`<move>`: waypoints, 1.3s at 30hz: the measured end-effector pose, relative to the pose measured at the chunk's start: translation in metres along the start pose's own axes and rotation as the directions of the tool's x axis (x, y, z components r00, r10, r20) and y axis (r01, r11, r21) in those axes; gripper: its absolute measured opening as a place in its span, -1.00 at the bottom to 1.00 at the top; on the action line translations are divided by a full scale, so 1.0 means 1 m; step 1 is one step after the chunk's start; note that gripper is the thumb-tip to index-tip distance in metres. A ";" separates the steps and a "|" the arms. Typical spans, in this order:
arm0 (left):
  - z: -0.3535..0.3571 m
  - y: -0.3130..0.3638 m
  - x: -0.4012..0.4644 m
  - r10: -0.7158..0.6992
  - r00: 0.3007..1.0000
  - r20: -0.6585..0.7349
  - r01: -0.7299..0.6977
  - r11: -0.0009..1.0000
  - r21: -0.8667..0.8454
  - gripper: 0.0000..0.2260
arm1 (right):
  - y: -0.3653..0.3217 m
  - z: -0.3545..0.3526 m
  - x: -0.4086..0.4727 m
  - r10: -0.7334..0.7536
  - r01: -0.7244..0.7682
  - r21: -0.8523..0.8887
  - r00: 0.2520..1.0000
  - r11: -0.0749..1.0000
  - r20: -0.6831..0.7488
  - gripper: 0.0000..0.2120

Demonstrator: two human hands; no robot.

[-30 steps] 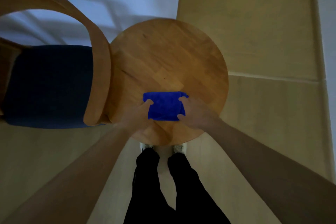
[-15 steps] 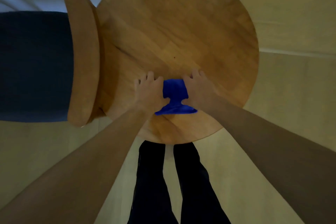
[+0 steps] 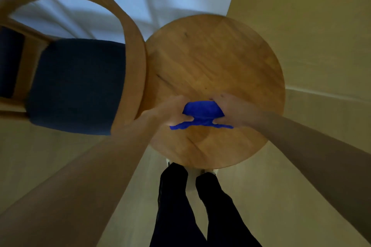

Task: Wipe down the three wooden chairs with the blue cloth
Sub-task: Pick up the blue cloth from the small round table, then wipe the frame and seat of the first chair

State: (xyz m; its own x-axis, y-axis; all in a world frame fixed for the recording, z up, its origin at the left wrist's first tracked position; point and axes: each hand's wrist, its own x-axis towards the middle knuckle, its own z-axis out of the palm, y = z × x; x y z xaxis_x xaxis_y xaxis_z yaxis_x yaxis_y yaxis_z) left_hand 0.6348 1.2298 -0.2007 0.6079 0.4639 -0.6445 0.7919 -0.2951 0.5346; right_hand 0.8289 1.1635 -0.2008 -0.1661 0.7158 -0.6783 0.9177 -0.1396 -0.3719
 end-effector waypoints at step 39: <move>-0.181 -0.168 -0.554 -0.325 0.508 -0.798 0.353 0.923 -0.151 -0.80 | -0.573 -0.125 -0.111 -0.688 0.611 -0.399 0.722 0.684 -0.074 -0.65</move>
State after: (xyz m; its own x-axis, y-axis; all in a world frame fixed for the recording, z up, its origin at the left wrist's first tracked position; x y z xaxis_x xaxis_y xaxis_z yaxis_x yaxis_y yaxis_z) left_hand 0.1543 1.1736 0.1653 0.0053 0.9979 -0.0651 0.9370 0.0178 0.3487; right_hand 0.3670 1.2499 0.1665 -0.7244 0.6636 -0.1867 0.6702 0.6147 -0.4159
